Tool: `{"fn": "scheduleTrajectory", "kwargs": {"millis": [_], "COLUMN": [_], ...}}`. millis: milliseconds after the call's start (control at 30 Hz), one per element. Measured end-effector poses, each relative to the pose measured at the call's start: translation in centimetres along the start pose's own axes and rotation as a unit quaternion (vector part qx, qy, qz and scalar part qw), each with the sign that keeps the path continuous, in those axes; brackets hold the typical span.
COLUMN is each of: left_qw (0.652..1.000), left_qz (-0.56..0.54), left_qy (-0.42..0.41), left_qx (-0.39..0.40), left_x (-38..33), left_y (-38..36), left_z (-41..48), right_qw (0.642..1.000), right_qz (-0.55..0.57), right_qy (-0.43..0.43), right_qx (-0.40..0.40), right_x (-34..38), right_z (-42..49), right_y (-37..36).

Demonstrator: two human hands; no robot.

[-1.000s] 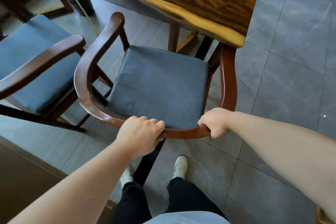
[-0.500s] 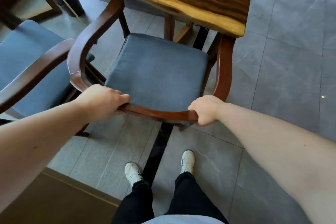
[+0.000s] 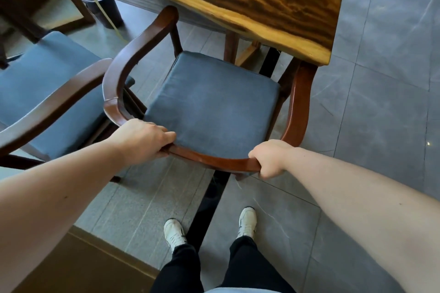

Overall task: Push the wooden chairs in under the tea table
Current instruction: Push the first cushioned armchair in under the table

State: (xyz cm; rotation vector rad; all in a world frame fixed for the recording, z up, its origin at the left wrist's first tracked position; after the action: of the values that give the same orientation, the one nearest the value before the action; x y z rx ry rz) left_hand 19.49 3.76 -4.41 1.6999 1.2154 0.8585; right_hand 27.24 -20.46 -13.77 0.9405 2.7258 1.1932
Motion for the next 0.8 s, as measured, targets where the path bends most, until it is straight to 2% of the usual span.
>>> {"fn": "scheduleTrajectory", "kwargs": {"millis": [133, 200, 333, 467, 600, 800], "left_qw": [1.0, 0.999, 0.994, 0.973, 0.947, 0.916], "left_qz": [-0.008, -0.012, -0.001, 0.033, 0.017, -0.025], "left_qy": [0.021, 0.034, 0.095, 0.191, 0.298, 0.388], "left_qx": [0.009, 0.008, -0.051, -0.127, -0.115, -0.099], "left_x": [-0.2, -0.3, 0.6, 2.5, 6.4, 13.9], "left_y": [0.0, 0.7, 3.6, 5.8, 4.9, 0.8], "left_z": [0.0, -0.1, -2.7, -8.6, -15.1, -23.3], "right_qw": [0.999, 1.0, 0.991, 0.966, 0.93, 0.909], "right_qz": [0.011, -0.007, -0.041, -0.078, -0.131, -0.175], "right_qy": [0.001, 0.015, 0.11, 0.191, 0.253, 0.284], "right_qx": [0.033, 0.024, -0.063, -0.156, -0.233, -0.251], "right_x": [0.4, 0.7, 4.3, 9.9, 17.0, 26.0], "right_z": [-0.6, -1.0, -1.6, -1.1, 0.7, 6.9], "right_y": [0.7, 2.1, 7.7, 14.2, 20.0, 24.9]}}
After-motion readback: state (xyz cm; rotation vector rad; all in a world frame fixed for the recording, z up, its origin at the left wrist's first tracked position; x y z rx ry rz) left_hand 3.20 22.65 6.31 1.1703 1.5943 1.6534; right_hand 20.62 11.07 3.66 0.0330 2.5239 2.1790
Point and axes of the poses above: each hand's wrist, its own z-axis towards the middle knuckle, its own y-axis out of the back of the hand, x = y × z, the point moved 7 cm from there along z, towards the middle knuckle, and after that the axes turned 4 degrees about y, right-handed, at the moved point
